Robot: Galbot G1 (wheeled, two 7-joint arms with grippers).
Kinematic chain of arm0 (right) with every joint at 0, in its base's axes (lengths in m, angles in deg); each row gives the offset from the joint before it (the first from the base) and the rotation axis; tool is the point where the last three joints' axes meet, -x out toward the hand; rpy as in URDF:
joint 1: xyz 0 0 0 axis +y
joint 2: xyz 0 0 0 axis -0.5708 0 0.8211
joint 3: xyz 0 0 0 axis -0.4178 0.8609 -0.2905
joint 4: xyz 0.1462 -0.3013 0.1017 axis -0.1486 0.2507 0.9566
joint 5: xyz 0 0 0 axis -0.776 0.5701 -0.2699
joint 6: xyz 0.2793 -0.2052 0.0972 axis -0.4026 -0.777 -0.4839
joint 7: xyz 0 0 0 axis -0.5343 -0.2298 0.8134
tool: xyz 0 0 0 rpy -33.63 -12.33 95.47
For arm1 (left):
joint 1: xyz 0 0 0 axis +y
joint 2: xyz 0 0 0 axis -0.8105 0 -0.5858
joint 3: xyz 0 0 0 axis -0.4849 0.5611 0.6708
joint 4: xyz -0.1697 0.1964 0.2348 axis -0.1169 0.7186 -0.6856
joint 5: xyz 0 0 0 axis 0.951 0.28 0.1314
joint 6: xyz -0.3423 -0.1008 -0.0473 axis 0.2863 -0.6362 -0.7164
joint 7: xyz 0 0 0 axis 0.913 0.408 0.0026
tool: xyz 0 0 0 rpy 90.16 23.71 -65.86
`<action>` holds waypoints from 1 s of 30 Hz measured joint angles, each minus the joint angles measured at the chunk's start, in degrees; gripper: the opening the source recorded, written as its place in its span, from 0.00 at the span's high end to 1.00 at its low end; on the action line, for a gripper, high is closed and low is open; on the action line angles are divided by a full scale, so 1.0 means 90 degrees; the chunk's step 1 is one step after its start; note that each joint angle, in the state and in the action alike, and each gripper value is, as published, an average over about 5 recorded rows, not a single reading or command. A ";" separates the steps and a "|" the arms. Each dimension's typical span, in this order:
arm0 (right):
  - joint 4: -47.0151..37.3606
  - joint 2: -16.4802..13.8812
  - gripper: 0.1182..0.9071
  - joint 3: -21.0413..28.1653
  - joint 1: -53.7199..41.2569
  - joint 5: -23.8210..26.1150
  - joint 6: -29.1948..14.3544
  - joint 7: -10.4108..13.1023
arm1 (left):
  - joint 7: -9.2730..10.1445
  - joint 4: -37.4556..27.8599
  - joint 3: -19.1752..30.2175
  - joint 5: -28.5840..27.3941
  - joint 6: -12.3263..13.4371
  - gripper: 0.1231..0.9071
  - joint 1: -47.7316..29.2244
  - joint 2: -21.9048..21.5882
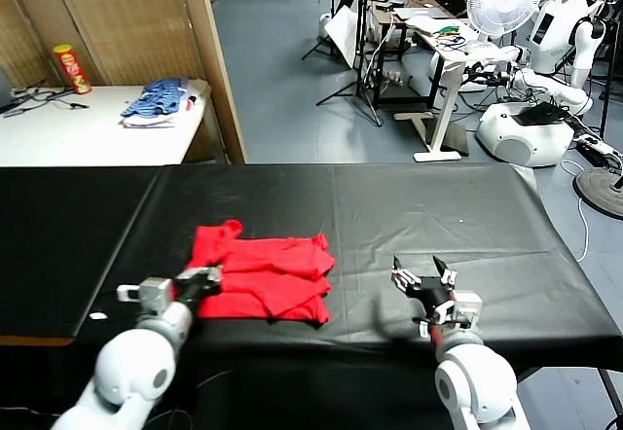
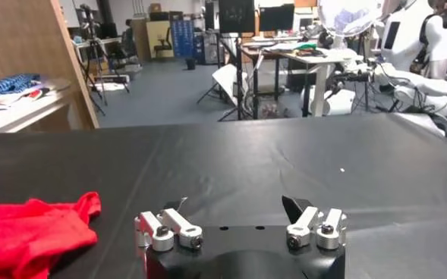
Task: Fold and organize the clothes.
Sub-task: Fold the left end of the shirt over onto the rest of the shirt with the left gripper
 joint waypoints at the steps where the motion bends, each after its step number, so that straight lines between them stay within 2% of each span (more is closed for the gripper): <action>1: -0.0007 0.0020 0.14 0.0015 0.0000 0.0023 0.0000 0.0000 | 0.0021 -0.0016 0.0078 0.0068 0.0001 0.96 -0.0082 0.0099; 8: -0.0075 0.0110 0.14 0.0091 -0.0001 0.0144 0.0000 0.0000 | 0.0059 -0.0184 0.0357 0.0188 0.0048 0.96 -0.0397 0.0606; 22: -0.0239 0.0185 0.14 0.0143 -0.0107 0.0220 -0.0008 -0.0002 | 0.0123 -0.0369 0.0558 0.0217 0.0134 0.96 -0.0450 0.1167; 25: -0.0279 0.0194 0.14 0.0166 -0.0157 0.0220 -0.0009 -0.0009 | 0.0116 -0.0417 0.0587 0.0199 0.0149 0.91 -0.0441 0.1262; 30: -0.0357 0.0188 0.14 0.0243 -0.0228 0.0225 -0.0013 -0.0104 | 0.0093 -0.0509 0.0621 0.0172 0.0180 0.68 -0.0402 0.1473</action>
